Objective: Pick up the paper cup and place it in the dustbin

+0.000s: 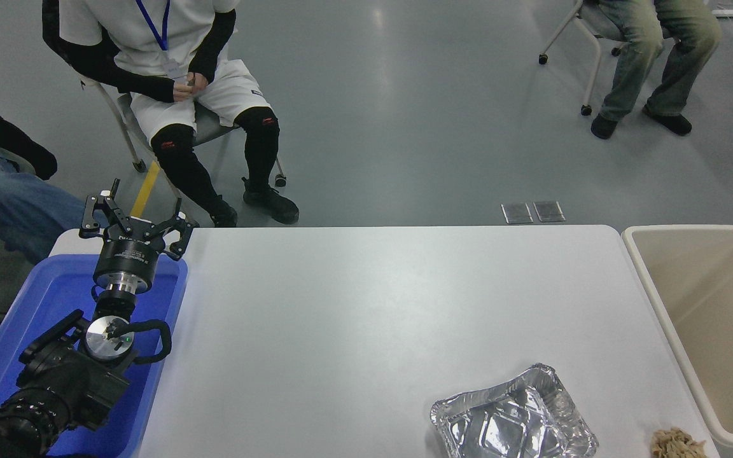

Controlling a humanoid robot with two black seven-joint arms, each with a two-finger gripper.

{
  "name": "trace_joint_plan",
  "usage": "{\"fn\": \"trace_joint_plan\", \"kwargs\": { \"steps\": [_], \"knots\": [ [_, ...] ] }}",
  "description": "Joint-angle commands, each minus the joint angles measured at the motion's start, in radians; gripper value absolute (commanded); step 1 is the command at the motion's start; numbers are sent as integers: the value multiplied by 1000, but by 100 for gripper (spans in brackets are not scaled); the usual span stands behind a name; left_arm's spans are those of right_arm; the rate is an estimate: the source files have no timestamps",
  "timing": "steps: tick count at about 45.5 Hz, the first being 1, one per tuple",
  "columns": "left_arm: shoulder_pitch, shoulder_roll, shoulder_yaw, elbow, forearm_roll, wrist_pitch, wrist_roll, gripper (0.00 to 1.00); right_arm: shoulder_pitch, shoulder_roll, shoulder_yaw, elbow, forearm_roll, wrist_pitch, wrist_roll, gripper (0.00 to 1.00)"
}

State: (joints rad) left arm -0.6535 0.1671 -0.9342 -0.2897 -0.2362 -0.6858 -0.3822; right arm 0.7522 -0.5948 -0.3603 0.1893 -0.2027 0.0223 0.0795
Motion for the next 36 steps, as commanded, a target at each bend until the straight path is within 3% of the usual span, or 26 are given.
{"fn": "trace_joint_plan", "kwargs": {
  "steps": [1,9,28,36],
  "knots": [
    [0,0,0,0,0,0,0,99,111,-91,-104,168,-15,73,-27,99],
    [0,0,0,1,0,0,0,99,309,-171,-350,377,-6,74,-27,100],
    [0,0,0,0,0,0,0,99,617,-117,-655,745,-6,85,-27,100],
    [0,0,0,0,0,0,0,99,811,-93,-799,837,-9,224,-27,100]
  ]
}}
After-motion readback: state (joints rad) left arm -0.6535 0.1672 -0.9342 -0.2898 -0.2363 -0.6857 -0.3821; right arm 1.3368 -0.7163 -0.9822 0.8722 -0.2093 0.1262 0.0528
